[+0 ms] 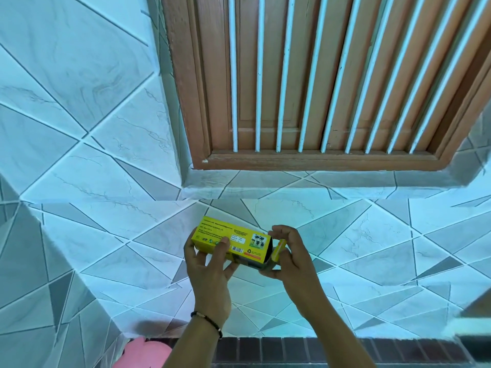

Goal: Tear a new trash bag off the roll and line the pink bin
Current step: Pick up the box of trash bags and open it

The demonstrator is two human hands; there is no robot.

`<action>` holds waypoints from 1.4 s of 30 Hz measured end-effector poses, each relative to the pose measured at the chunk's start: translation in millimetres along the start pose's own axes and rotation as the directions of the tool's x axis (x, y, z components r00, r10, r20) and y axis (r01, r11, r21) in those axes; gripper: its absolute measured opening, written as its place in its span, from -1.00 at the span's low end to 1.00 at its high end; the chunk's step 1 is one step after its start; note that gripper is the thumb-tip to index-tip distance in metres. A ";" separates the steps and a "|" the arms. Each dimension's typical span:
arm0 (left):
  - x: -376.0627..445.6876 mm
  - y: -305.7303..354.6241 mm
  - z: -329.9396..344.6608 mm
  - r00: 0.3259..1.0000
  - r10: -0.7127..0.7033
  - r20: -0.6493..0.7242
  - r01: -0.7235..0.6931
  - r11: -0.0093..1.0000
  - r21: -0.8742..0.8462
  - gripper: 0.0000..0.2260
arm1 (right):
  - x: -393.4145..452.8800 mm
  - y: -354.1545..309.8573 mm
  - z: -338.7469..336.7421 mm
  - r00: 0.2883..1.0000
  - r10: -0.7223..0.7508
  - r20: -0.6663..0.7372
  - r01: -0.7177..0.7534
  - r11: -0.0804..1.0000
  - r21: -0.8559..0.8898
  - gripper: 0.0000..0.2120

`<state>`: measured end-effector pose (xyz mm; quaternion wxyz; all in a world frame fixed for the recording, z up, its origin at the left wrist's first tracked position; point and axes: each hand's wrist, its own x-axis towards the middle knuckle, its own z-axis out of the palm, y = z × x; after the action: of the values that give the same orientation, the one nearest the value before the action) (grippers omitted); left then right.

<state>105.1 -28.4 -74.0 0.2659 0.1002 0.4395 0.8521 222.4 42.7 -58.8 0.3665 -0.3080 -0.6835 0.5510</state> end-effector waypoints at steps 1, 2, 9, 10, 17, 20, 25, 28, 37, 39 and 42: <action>2.0 0.9 -1.4 1.000 -0.016 -0.017 0.016 1.000 -0.023 -0.68 | 0.2 1.2 -0.2 0.999 0.013 -0.033 -0.011 0.999 0.040 -0.67; 4.4 2.0 -3.3 0.999 -0.030 -0.037 0.029 0.999 -0.041 -0.70 | 0.8 3.5 -0.5 0.998 0.036 -0.056 -0.031 0.996 0.078 -0.71; 14.9 4.6 -9.3 0.997 -0.058 -0.040 0.055 0.996 -0.068 -0.71 | 5.6 15.1 -0.6 0.921 -0.384 -0.063 0.294 0.792 -0.536 -0.69; 15.2 4.1 -8.3 0.997 -0.063 -0.040 0.060 0.995 -0.076 -0.72 | 4.7 15.7 1.7 0.898 -0.441 -0.004 0.355 0.729 -0.585 -0.58; 21.5 6.0 -3.2 0.994 -0.063 -0.089 0.054 0.993 -0.103 -0.71 | 4.3 16.6 7.1 0.779 -0.620 0.087 0.518 0.561 -0.645 -0.81; 21.5 6.1 -2.0 0.993 -0.053 -0.105 0.042 0.994 -0.098 -0.68 | 0.1 14.0 8.5 0.849 -0.524 0.063 0.467 0.690 -0.552 -0.88; 20.0 7.8 -4.5 0.997 -0.029 -0.073 0.025 0.998 -0.066 -0.55 | 0.5 9.6 10.0 0.983 -0.169 -0.070 0.136 0.933 -0.334 -0.79; 16.6 9.3 -5.8 0.999 0.007 -0.047 -0.008 1.000 -0.029 -0.52 | 1.7 13.0 10.6 0.997 -0.024 -0.069 0.005 0.965 -0.261 -0.57; 8.2 33.6 16.6 0.897 0.344 0.279 -0.434 0.807 0.400 -0.46 | 4.9 31.1 7.7 0.918 0.282 0.279 -0.396 0.659 0.639 -0.40; 11.0 35.5 20.8 0.874 0.366 0.319 -0.477 0.768 0.426 -0.44 | 5.3 35.8 11.0 0.914 0.275 0.297 -0.405 0.593 0.696 -0.25; 17.3 33.4 17.5 0.876 0.348 0.333 -0.467 0.781 0.414 -0.46 | 5.0 40.5 11.5 0.928 0.281 0.243 -0.365 0.564 0.741 -0.23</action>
<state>85.5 -22.6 -37.9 0.0912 0.3579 0.5698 0.7341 210.7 48.9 -99.1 0.3219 -0.2129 -0.3285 0.8620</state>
